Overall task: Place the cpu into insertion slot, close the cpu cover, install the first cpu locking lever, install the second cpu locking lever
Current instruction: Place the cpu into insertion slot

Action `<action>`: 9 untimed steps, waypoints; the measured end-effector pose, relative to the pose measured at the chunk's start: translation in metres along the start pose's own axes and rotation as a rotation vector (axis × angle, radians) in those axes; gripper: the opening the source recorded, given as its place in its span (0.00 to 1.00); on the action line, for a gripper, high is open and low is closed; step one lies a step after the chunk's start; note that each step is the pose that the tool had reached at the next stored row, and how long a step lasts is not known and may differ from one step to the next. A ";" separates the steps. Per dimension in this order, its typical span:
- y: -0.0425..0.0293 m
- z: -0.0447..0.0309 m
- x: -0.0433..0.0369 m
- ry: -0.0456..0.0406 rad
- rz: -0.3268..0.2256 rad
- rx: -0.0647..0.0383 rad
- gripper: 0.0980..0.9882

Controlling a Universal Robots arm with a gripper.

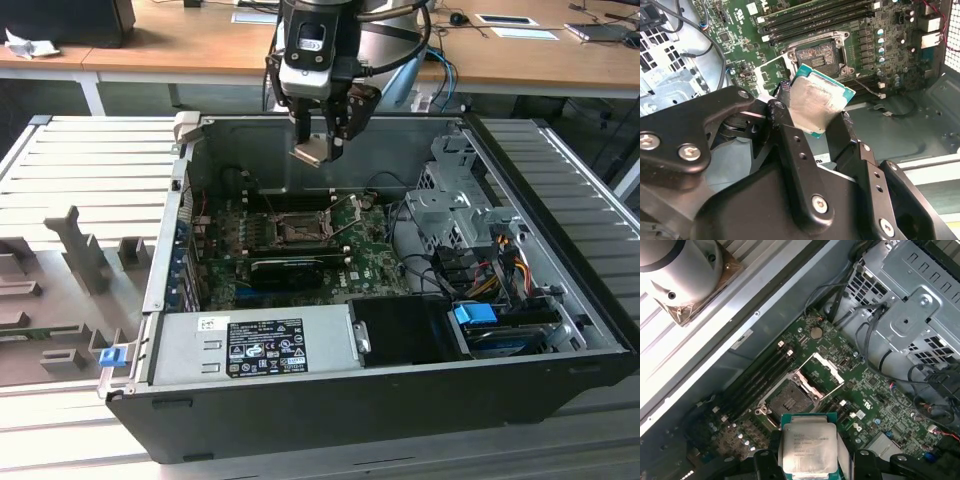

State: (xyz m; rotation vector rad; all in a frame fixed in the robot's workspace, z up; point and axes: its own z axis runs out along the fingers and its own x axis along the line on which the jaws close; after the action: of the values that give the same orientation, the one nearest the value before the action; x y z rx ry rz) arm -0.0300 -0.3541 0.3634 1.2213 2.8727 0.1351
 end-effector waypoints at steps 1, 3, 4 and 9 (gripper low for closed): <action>0.0000 0.0001 0.0000 -0.0007 0.008 0.000 0.48; 0.0000 0.0004 0.0000 -0.0029 0.033 -0.001 0.48; 0.0000 0.0005 0.0000 -0.0039 0.044 -0.001 0.48; -0.0001 0.0010 0.0000 -0.0070 0.078 -0.001 0.48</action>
State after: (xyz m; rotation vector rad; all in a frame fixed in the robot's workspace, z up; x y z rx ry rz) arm -0.0300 -0.3541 0.3624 1.3321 2.8192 0.1334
